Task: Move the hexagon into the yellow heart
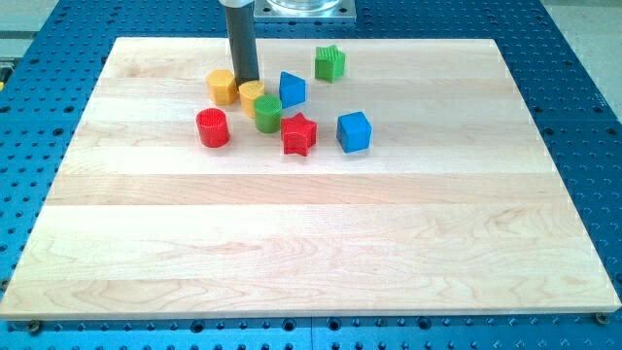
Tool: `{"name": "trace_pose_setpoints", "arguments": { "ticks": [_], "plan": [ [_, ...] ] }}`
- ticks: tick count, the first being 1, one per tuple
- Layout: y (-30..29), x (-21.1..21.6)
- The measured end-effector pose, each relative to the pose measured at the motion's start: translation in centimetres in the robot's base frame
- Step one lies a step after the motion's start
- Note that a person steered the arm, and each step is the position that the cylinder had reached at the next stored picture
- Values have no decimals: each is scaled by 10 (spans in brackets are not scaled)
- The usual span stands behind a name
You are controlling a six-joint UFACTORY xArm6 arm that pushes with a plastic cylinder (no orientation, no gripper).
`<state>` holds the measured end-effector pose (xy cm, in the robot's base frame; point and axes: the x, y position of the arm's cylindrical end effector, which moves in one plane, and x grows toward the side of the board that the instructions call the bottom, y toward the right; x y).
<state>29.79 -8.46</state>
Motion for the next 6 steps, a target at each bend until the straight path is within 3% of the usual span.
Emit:
{"name": "trace_pose_setpoints", "arguments": {
  "ticks": [2,5,6],
  "plan": [
    [0,-44],
    [-4,-42],
    [-39,-42]
  ]
}}
